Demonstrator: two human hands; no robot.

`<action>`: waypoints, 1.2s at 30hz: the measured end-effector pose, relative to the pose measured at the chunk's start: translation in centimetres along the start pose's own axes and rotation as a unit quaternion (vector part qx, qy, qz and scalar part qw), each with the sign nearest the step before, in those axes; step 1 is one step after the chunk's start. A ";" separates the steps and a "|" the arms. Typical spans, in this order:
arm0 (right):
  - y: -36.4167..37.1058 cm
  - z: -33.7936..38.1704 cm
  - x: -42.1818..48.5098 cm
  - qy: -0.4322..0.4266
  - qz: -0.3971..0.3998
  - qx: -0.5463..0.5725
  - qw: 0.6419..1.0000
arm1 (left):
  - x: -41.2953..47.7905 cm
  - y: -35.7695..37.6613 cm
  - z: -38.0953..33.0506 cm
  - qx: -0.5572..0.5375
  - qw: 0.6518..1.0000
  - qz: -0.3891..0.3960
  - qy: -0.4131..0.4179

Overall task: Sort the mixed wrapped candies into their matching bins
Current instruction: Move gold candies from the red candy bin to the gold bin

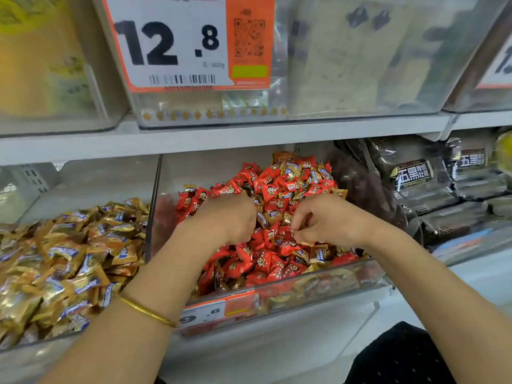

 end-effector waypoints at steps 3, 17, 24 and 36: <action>-1.0 -1.6 0.0 0.084 -0.059 0.131 0.986 | 0.7 -0.8 -0.8 -0.117 0.989 -0.085 0.043; -0.7 -1.1 -0.9 0.056 0.059 0.068 0.994 | 1.4 0.1 -0.7 -0.162 0.986 0.003 0.034; -1.4 -2.0 0.6 0.208 -0.082 0.344 0.912 | 1.5 1.6 -1.4 -0.085 0.994 0.032 0.060; 1.9 1.2 3.2 0.031 0.016 -0.106 0.994 | 0.1 -1.6 1.8 -0.267 0.961 -0.077 -0.002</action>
Point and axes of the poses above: each hand's wrist, its own x-axis towards the middle knuckle, its own y-axis out of the palm, z = x × y, the point moved 3 cm from there along x, towards the middle knuckle, and after that the axes turned 14 degrees about -x, right-handed, at the moved point
